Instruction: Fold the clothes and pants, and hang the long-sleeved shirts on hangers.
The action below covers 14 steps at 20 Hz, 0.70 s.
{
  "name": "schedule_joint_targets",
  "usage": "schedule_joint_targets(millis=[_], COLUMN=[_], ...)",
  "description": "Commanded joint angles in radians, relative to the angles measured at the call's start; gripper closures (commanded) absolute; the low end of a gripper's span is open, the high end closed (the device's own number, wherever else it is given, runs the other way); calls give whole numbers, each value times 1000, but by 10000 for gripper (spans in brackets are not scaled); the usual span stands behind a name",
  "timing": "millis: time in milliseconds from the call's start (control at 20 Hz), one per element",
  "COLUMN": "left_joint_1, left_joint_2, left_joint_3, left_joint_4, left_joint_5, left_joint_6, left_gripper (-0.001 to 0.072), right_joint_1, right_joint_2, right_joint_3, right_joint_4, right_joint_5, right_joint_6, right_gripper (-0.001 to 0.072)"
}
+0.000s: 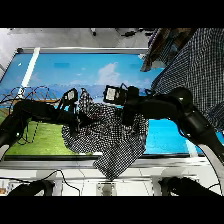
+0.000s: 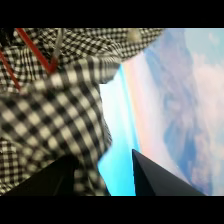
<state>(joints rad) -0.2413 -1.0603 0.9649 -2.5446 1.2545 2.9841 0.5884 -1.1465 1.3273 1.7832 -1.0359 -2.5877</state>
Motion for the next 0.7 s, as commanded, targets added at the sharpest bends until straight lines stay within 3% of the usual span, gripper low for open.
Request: schedule_joint_targets(millis=[0, 100, 250, 300, 350, 400, 650], left_joint_1=[0, 0, 0, 3, 11, 21, 124], left_joint_2=[0, 0, 0, 0, 1, 2, 106], left_joint_3=[1, 1, 1, 1, 1, 2, 2], left_joint_4=[0, 0, 1, 0, -1, 0, -8], left_joint_5=[2, 2, 1, 1, 0, 2, 29], left_joint_6=[0, 0, -13, -51, -115, -177, -308], left_gripper=[681, 681, 675, 484, 195, 142, 130], right_joint_1=[-2, -2, -3, -3, -3, -3, -14], right_joint_2=[-26, -26, -21, -15, -6, 2, 26], right_joint_3=[-1, 0, 2, 2, 2, 2, 2], right_joint_4=[35, 35, 24, 8, -22, -40, -149], right_joint_5=[11, 32, 41, 41, 40, 39, -13], right_joint_6=[-35, -29, -12, 3, 19, 33, 71], right_gripper=[342, 671, 679, 679, 679, 680, 680])
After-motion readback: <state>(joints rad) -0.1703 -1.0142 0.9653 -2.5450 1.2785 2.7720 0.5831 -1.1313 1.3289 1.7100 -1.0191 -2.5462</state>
